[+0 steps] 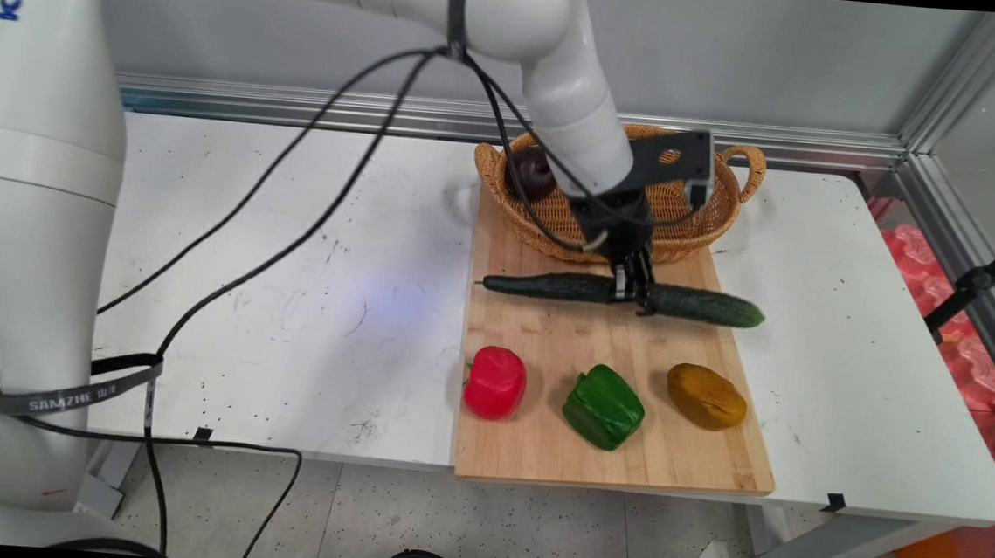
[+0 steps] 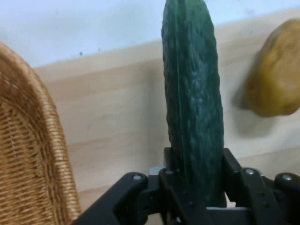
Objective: Place the picked object in the vegetable basket
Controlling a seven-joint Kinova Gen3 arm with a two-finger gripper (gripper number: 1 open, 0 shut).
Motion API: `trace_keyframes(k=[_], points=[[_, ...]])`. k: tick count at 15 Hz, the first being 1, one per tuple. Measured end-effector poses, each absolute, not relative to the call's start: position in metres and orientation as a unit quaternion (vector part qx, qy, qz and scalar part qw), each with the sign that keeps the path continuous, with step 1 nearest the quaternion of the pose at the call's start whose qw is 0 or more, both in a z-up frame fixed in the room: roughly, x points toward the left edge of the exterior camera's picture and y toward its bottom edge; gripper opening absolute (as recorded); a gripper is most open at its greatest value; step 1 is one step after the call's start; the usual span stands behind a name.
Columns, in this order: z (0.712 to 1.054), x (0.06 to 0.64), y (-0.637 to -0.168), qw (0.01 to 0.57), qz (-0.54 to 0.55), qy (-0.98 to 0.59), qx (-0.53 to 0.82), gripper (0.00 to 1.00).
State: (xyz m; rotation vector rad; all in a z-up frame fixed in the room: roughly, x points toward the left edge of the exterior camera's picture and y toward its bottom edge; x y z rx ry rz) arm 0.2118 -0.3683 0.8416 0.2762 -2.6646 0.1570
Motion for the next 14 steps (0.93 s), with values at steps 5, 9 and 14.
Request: trace_keyframes(k=[5,9,14], points=[[0.892,0.224,-0.356,0.244,0.067,-0.96,0.121,0.0],[0.935,0.235,-0.354,0.25,0.094,-0.952,0.148,0.0],[0.974,0.248,-0.381,0.247,0.143,-0.946,0.155,0.0]])
